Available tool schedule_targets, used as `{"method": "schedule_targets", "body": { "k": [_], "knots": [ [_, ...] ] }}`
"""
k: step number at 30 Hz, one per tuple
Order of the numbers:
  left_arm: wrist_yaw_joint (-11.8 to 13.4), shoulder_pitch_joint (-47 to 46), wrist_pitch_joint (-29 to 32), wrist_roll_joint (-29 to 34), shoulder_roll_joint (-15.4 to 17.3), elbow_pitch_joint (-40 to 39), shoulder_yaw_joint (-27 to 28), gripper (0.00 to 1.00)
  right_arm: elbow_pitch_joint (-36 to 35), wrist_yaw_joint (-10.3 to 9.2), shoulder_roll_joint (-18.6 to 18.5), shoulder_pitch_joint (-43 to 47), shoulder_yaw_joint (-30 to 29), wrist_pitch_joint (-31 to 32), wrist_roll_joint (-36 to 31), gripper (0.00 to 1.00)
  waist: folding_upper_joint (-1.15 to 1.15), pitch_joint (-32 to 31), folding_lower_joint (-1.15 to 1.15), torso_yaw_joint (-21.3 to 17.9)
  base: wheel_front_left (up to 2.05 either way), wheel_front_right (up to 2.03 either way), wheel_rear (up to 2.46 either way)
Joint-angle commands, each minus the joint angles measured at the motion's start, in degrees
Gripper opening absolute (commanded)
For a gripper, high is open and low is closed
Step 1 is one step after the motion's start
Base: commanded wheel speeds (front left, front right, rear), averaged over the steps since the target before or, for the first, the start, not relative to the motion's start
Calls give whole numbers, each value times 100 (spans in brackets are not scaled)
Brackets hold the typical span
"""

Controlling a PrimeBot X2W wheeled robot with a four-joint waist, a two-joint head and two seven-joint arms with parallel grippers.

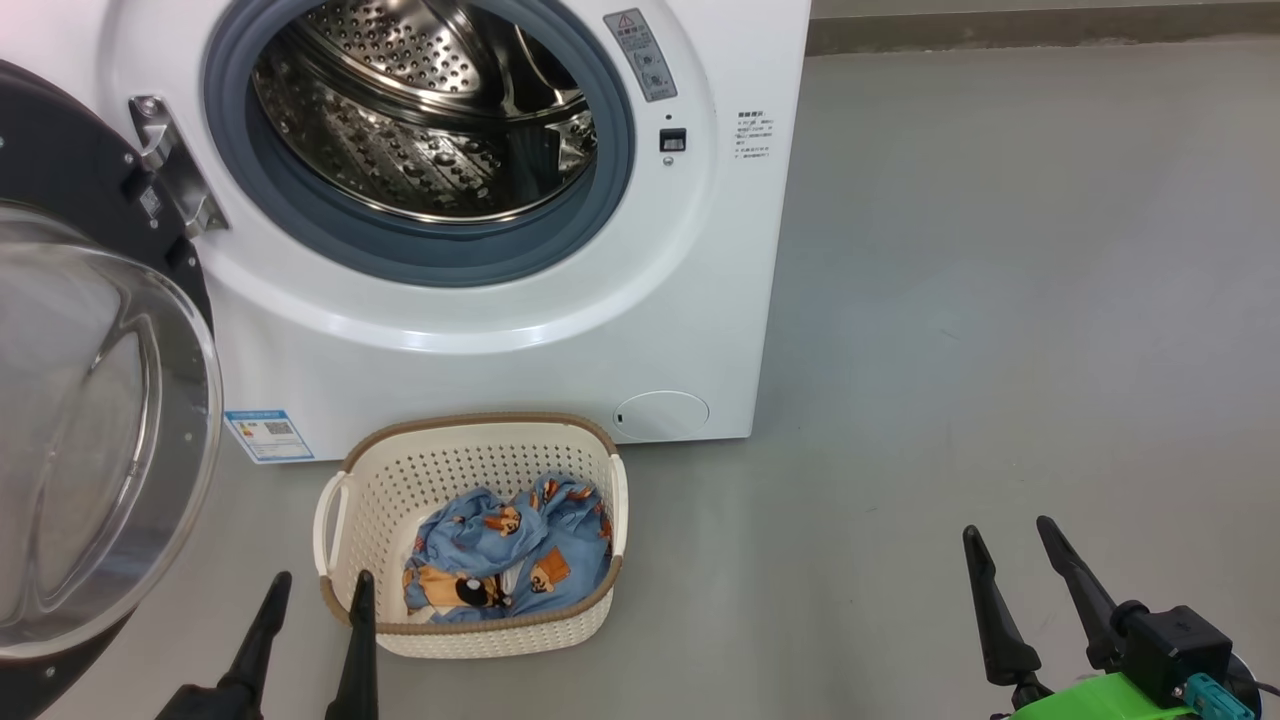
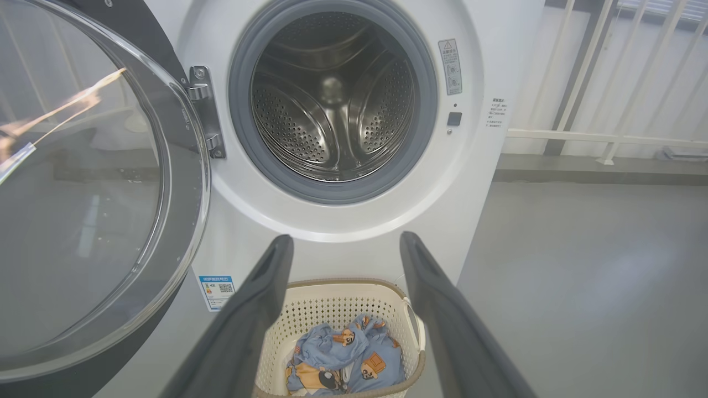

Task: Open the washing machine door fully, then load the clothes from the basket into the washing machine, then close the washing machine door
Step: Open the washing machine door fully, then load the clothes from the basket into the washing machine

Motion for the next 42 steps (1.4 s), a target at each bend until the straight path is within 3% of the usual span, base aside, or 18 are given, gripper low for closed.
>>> {"method": "schedule_targets", "body": {
  "k": [1, 17, 42],
  "knots": [
    [4, -158, -36, -64, 67, -172, 210, 100, -130, 9, -23, -89, 136, -67, -41, 100, 0, 5, 0, 4, 0, 0, 0],
    [-20, -264, -36, -33, 66, -119, 284, 100, -109, 9, -23, -131, 145, -67, 62, 100, 0, 69, 0, -5, 20, -20, 0],
    [12, -418, -36, -32, 66, -254, 344, 100, -119, 9, -22, -263, 165, -67, 79, 100, 0, 375, 0, 59, 146, -146, 0]
  ]
}}
